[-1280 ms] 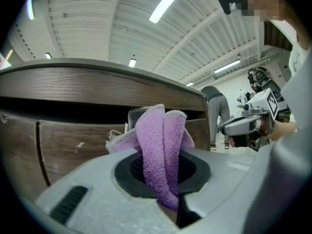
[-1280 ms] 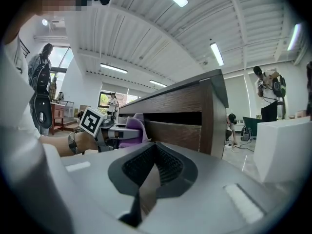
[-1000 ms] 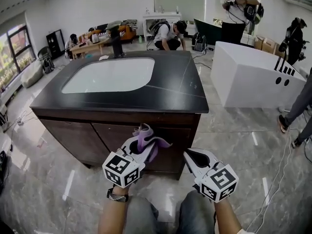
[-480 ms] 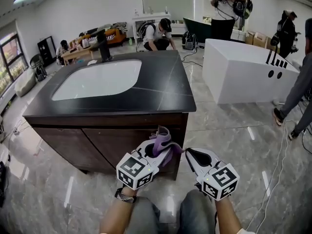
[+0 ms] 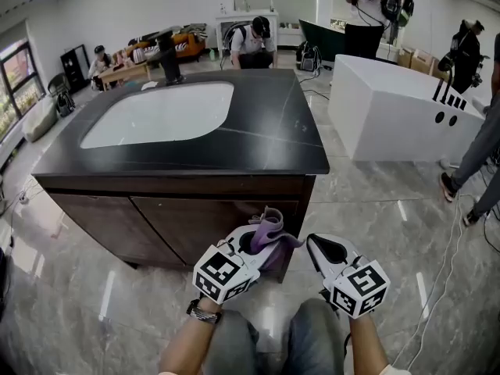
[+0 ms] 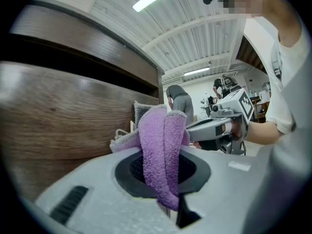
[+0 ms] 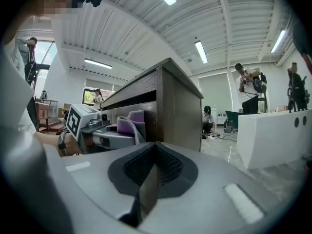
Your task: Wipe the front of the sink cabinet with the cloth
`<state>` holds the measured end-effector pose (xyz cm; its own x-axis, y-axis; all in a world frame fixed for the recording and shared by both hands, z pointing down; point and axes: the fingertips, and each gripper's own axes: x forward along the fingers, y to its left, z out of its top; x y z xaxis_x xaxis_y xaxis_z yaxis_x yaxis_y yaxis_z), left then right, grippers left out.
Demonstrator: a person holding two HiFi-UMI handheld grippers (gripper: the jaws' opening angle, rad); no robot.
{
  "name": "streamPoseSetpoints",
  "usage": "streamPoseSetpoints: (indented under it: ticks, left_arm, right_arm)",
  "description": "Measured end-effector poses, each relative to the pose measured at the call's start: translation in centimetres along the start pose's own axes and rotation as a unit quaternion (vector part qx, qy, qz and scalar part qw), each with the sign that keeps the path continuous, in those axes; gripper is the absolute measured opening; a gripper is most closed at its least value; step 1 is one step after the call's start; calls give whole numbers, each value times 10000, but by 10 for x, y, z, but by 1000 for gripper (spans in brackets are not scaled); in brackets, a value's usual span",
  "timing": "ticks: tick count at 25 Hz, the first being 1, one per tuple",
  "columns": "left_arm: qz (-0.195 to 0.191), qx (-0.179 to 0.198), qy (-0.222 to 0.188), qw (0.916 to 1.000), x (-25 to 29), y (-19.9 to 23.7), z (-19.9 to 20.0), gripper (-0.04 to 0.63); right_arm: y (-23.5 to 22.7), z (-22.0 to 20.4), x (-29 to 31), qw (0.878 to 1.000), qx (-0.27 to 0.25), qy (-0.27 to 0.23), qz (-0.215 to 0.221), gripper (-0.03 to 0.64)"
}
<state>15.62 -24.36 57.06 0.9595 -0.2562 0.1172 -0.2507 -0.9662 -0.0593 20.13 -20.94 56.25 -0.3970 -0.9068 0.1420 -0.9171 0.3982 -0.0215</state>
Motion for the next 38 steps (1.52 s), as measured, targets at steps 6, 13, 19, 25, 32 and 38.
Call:
streamPoseSetpoints:
  ticks: [6,13,19,25,32,38]
  left_arm:
    - [205,-30,28,9998,-20,19,-7,49]
    - [690,-177,63,9974,-63,50,-18,49]
    - [1253,-400,23,9913,-116,88,-29,51]
    - [2004,-572,-31,9780,-175,130,-40,52]
    - [2765,-794,9,9577,-220,162,-60,54]
    - [2956,-718,-5,9526,-231,172,-64,57]
  right_arm:
    - [13,4,16,9996,-85,-37,249,6]
    - [30,5,34,9985,-110,-53,542,6]
    - [47,9,53,9964,-142,-80,830,6]
    - [68,7,72,9930,-175,-62,1166,6]
    - [80,12,81,9899,-233,-105,1392,6]
    - [87,11,89,9882,-229,-124,1512,6]
